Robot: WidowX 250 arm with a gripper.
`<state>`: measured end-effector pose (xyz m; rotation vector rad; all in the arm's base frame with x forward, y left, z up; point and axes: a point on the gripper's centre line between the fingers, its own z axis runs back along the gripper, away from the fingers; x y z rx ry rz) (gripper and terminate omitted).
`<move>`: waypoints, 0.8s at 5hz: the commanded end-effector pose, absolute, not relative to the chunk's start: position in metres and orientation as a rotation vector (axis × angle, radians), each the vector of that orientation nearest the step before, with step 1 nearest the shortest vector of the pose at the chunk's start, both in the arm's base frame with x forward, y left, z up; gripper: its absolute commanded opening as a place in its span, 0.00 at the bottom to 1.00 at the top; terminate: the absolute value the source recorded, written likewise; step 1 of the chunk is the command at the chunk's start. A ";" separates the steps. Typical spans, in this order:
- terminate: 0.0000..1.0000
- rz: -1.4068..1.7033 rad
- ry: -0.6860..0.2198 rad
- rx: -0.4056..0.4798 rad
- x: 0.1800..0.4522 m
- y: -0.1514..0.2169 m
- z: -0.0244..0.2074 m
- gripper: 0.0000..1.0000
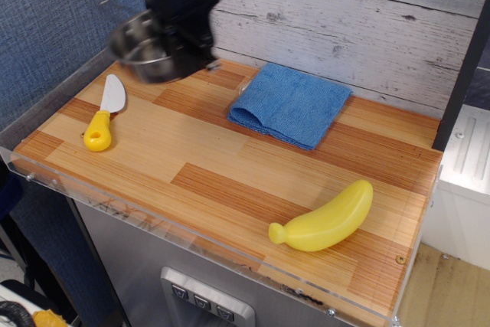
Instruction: Hold the steel pan from top left side of the table and place it on right side of the table above banana.
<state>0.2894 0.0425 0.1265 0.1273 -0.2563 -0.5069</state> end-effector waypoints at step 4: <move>0.00 -0.839 -0.328 0.049 0.291 -0.101 0.120 0.00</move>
